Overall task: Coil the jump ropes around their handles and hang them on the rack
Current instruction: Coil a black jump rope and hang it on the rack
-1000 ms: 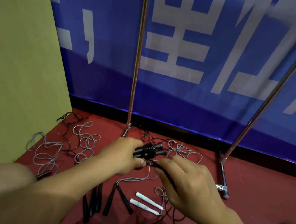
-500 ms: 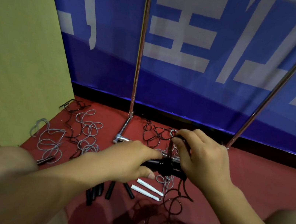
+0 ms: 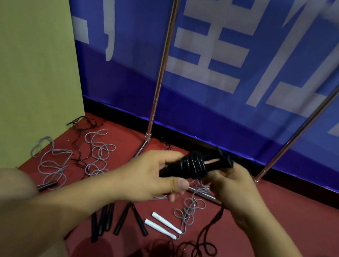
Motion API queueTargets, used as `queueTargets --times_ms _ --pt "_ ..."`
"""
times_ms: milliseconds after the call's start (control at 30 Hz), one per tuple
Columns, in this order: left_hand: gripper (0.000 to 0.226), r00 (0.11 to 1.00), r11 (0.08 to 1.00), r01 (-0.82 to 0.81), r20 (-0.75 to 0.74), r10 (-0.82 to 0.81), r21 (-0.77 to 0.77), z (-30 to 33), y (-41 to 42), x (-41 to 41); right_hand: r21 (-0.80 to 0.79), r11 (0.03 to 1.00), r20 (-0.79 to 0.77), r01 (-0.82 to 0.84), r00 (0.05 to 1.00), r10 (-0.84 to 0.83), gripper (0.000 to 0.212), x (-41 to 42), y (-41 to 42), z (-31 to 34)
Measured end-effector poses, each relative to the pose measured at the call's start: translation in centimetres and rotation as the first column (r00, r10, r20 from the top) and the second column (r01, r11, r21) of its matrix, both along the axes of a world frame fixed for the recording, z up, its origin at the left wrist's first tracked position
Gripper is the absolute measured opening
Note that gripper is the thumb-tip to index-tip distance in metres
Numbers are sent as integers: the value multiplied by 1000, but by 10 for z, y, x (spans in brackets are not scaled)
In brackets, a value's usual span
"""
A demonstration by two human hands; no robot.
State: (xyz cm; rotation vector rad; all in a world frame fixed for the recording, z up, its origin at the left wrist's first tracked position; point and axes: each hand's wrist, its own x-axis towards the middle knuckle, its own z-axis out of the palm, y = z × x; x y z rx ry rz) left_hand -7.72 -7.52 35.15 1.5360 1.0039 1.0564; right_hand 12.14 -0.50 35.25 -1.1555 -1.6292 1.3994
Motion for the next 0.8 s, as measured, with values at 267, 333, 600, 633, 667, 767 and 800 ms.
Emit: queueTargets --times_ms 267,333,600,633,667,767,800 --pt "12 939 946 -323 108 325 -40 -6 14 -8 -60 989 70 -134 988 138 38 -13 -12 -5" --pt "7 922 928 -369 109 372 -44 -6 15 -9 -38 986 104 -163 981 166 29 -12 -13 -5" --pt "7 884 887 -458 73 461 -56 -4 18 -10 116 988 342 -103 938 58 27 -3 -9 -3" --pt "7 881 883 -465 64 468 -57 -3 18 -10 163 982 385 -95 923 26 27 -1 -9 -2" --pt "7 877 879 -473 58 476 -60 -2 18 -11 198 976 404 -85 915 -2 26 1 -8 -1" --pt "6 864 863 -502 18 503 -61 0 20 -15 250 967 414 -49 908 -62 25 4 -6 4" --pt "5 860 858 -510 7 511 -58 0 21 -16 256 966 422 -42 904 -72 27 5 -7 6"
